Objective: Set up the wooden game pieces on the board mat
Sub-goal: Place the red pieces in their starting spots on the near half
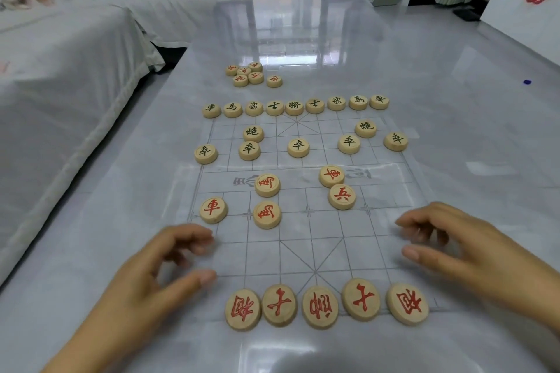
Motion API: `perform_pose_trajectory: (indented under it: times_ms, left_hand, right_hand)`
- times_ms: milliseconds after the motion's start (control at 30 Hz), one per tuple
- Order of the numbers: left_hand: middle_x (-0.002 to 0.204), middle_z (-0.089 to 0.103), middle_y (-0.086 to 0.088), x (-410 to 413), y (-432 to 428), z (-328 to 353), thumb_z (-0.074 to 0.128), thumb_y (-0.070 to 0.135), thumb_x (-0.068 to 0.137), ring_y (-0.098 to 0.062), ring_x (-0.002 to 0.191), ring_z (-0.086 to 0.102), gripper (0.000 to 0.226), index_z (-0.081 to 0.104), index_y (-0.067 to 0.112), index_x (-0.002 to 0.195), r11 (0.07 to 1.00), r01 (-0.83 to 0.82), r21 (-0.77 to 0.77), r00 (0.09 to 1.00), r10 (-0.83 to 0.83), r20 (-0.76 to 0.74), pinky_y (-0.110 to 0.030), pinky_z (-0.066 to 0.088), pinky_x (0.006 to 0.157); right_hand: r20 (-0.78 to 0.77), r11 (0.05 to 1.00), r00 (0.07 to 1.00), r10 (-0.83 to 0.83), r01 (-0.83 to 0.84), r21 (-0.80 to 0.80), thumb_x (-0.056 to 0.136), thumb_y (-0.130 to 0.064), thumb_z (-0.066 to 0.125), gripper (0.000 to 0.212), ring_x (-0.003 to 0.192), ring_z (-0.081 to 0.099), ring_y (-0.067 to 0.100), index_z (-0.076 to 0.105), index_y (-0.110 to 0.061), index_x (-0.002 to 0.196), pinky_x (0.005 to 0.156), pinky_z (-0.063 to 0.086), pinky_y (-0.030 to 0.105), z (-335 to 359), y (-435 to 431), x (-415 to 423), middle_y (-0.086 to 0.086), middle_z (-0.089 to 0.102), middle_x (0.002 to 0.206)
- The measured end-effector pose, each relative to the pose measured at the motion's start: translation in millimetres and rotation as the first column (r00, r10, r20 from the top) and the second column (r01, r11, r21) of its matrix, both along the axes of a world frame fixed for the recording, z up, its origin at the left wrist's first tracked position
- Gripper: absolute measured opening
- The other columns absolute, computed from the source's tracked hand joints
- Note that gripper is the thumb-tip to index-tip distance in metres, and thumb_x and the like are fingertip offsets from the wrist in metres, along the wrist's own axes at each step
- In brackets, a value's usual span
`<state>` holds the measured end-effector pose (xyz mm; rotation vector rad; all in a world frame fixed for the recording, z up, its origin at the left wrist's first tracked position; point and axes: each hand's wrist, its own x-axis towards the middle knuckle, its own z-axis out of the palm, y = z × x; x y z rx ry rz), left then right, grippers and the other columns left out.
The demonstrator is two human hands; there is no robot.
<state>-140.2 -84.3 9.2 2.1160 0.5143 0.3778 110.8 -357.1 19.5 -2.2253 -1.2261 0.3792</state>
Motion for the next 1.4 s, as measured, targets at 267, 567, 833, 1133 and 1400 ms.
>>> perform_pose_trajectory:
  times_ms: [267, 567, 833, 1133, 1400]
  left_hand:
    - [0.101, 0.059, 0.004, 52.9, 51.3, 5.2, 0.069, 0.013, 0.078, -0.008, 0.090, 0.054, 0.024, 0.059, 0.031, 0.091, 0.967, -0.207, 0.148, 0.972, 0.221, -0.084, -0.019, 0.041, 0.069]
    - [0.084, 0.061, 0.002, 99.9, 62.1, -3.3, 0.063, 0.009, 0.083, -0.014, 0.078, 0.056, 0.017, 0.066, 0.025, 0.087, 0.977, -0.195, -0.090, 0.973, 0.181, -0.143, -0.020, 0.045, 0.070]
    - [0.098, 0.060, 0.001, 92.9, 55.5, -9.3, 0.060, 0.016, 0.086, -0.012, 0.087, 0.056, 0.011, 0.067, 0.024, 0.091, 0.971, -0.224, -0.086, 0.973, 0.217, -0.076, -0.019, 0.044, 0.070]
    - [0.095, 0.060, 0.004, 96.7, 55.6, -6.5, 0.056, 0.011, 0.088, -0.009, 0.082, 0.053, 0.019, 0.063, 0.027, 0.095, 0.984, -0.176, 0.024, 0.984, 0.177, -0.032, -0.017, 0.041, 0.068]
    - [0.107, 0.054, 0.003, 148.3, 36.4, 24.7, 0.067, 0.021, 0.080, -0.013, 0.097, 0.052, 0.042, 0.056, 0.026, 0.120, 0.861, 0.386, 0.333, 0.886, -0.244, -0.395, -0.023, 0.044, 0.084]
  right_hand:
    - [0.036, 0.996, 0.999, -0.018, 0.021, -0.083, 0.086, -0.038, 0.057, 0.025, 0.087, 0.052, 0.002, 0.052, -0.034, 0.109, 0.069, 0.041, 0.016, 1.9, 71.8, 35.5, -0.016, 0.053, 0.098]
    - [-0.035, 0.991, 0.992, -0.122, 0.119, -0.061, 0.094, -0.027, 0.048, 0.028, 0.097, 0.050, 0.012, 0.057, -0.018, 0.119, 0.081, 0.037, 0.024, -9.2, 114.7, 53.9, -0.003, 0.055, 0.110]
    - [-0.078, 0.990, 0.987, -0.141, 0.142, 0.009, 0.091, -0.028, 0.053, 0.026, 0.092, 0.053, 0.013, 0.058, -0.019, 0.115, 0.074, 0.040, 0.020, -18.6, 110.6, 50.7, 0.001, 0.054, 0.106]
    - [0.045, 0.988, 0.989, -0.138, 0.135, 0.071, 0.090, -0.033, 0.053, 0.026, 0.086, 0.046, 0.006, 0.056, -0.022, 0.113, 0.069, 0.036, 0.011, -12.5, 112.4, 34.3, -0.004, 0.050, 0.102]
    - [0.387, 0.957, 0.887, 0.252, -0.169, -0.236, 0.077, -0.064, 0.051, 0.055, 0.088, 0.049, 0.015, 0.051, -0.020, 0.111, 0.067, 0.034, 0.029, 16.5, 165.6, -43.6, -0.002, 0.058, 0.107]
